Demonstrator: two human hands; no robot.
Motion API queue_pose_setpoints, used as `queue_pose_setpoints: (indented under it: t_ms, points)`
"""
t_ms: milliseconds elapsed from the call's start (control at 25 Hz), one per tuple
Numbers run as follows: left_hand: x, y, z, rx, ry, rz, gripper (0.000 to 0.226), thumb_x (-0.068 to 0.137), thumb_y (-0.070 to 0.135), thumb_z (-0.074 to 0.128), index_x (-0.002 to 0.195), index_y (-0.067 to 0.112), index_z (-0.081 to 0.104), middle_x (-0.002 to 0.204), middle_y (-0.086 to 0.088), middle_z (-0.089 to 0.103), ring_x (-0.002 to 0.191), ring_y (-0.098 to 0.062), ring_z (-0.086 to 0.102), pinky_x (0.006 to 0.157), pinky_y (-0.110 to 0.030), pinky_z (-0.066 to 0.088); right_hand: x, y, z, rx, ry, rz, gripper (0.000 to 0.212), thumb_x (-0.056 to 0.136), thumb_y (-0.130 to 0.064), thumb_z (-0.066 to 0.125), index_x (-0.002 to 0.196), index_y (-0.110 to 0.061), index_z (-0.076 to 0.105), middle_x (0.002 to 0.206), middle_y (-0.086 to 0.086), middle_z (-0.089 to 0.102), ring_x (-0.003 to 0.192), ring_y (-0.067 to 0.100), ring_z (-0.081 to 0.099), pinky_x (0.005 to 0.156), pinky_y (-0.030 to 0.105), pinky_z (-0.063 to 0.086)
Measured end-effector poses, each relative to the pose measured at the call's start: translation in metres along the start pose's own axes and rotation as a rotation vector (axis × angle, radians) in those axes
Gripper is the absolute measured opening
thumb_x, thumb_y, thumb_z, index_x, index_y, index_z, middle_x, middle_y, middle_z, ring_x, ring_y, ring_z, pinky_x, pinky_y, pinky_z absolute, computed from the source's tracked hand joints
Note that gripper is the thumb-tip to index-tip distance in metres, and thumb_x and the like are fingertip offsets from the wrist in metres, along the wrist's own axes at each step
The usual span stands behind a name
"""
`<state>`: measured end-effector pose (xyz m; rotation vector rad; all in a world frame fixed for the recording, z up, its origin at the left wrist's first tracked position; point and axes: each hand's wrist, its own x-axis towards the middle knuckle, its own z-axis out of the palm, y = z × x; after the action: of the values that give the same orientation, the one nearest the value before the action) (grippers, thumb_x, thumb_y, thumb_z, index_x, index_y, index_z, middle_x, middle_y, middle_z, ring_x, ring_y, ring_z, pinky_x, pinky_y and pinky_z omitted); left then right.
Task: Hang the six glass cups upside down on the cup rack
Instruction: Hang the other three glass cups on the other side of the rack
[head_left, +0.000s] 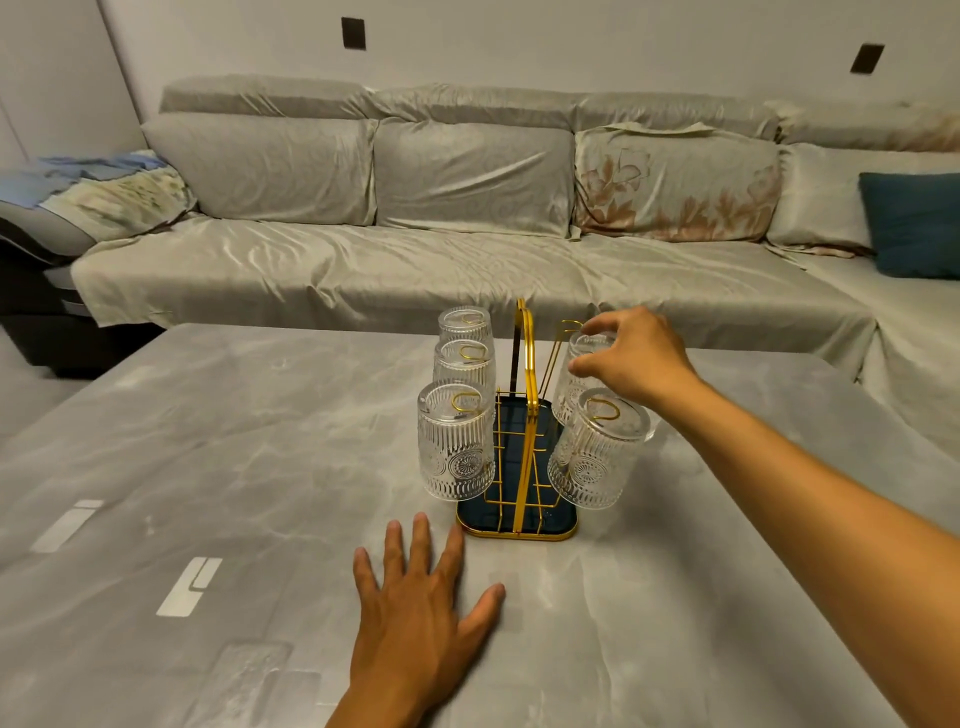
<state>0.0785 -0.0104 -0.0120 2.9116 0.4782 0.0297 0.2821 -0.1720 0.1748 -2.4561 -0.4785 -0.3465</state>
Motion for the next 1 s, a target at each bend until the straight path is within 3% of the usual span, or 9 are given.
queue_pose_setpoints:
  t_ms: [360,520,560,640,720,800,920,1000]
  points:
    - [-0.001,0.001,-0.003,0.004,-0.017,-0.001,0.094,0.064,0.090,-0.009,0.146,0.044,-0.012,0.159,-0.002,-0.018,0.143,-0.031,-0.022,0.109,-0.059,-0.020,0.010,0.008,0.013,0.006,-0.114,0.124,0.049,0.061,-0.024,0.084,0.106,-0.023,0.065,0.122,0.008,0.061,0.099,0.024,0.056,0.073,0.033,0.047]
    - [-0.003,0.002,-0.006,-0.003,-0.033,-0.006,0.093,0.066,0.089,-0.008,0.147,0.043,-0.011,0.159,-0.003,-0.019,0.143,-0.031,-0.022,0.111,-0.059,-0.017,0.005,0.008,0.008,0.036,-0.176,0.095,0.041,0.068,-0.030,0.079,0.105,-0.023,0.064,0.121,0.005,0.060,0.105,0.025,0.055,0.079,0.036,0.047]
    - [-0.003,0.002,-0.006,0.004,-0.036,0.003,0.093,0.066,0.089,-0.008,0.147,0.043,-0.012,0.159,-0.003,-0.019,0.143,-0.030,-0.022,0.111,-0.059,-0.016,0.001,0.011,0.004,0.105,-0.121,0.077,0.034,0.072,-0.034,0.076,0.102,-0.023,0.066,0.115,0.002,0.063,0.103,0.022,0.057,0.079,0.035,0.048]
    - [-0.004,0.001,-0.005,-0.005,-0.032,0.000,0.092,0.065,0.089,-0.009,0.146,0.044,-0.014,0.159,-0.003,-0.019,0.143,-0.030,-0.022,0.112,-0.059,-0.014,-0.009,0.027,-0.007,0.276,0.193,0.065,0.019,0.079,-0.037,0.067,0.092,-0.024,0.067,0.096,-0.004,0.069,0.089,0.015,0.061,0.069,0.028,0.048]
    - [-0.002,0.002,-0.006,-0.017,-0.021,-0.008,0.093,0.064,0.089,-0.012,0.145,0.043,-0.016,0.159,-0.002,-0.018,0.143,-0.029,-0.021,0.113,-0.059,-0.013,-0.019,0.055,-0.016,0.367,0.474,0.143,0.016,0.081,-0.036,0.061,0.094,-0.026,0.064,0.093,-0.005,0.067,0.082,0.012,0.061,0.060,0.021,0.043]
    - [-0.005,0.003,-0.006,-0.007,0.009,0.017,0.092,0.066,0.087,-0.011,0.146,0.043,-0.012,0.160,-0.003,-0.015,0.144,-0.029,-0.019,0.113,-0.059,-0.012,-0.030,0.093,-0.009,0.381,0.504,0.327,0.027,0.080,-0.031,0.063,0.106,-0.024,0.059,0.107,-0.002,0.064,0.087,0.014,0.057,0.060,0.021,0.040]
    - [-0.008,0.005,-0.010,-0.018,0.027,0.014,0.089,0.070,0.085,-0.008,0.148,0.042,-0.007,0.161,-0.003,-0.011,0.145,-0.028,-0.017,0.114,-0.057,-0.011,-0.035,0.137,0.020,0.428,0.297,0.557,0.061,0.074,-0.029,0.072,0.129,-0.022,0.045,0.130,0.005,0.054,0.099,0.020,0.052,0.075,0.030,0.044]
    - [-0.009,0.007,-0.012,-0.020,0.025,0.016,0.088,0.071,0.084,-0.007,0.148,0.043,-0.006,0.161,-0.002,-0.011,0.145,-0.027,-0.017,0.114,-0.057,-0.011,-0.029,0.147,0.041,0.487,0.178,0.580,0.081,0.070,-0.029,0.077,0.138,-0.023,0.034,0.139,0.007,0.045,0.112,0.025,0.050,0.088,0.040,0.047]
